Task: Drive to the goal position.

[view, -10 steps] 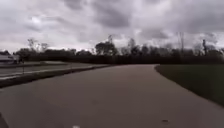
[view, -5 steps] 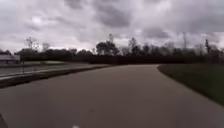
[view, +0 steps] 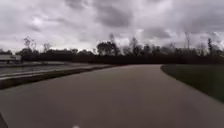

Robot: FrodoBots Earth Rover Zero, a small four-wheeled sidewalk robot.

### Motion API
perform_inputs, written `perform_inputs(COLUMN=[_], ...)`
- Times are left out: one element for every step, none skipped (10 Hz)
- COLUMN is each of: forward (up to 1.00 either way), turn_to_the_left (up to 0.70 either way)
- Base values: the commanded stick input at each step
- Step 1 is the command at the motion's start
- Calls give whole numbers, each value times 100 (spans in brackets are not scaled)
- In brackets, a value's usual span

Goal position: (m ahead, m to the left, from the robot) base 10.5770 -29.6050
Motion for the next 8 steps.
perform_inputs(forward=[100,100,100,100,100,100,100,100], turn_to_the_left=[0,0,0,0,0,-2,-26,-40])
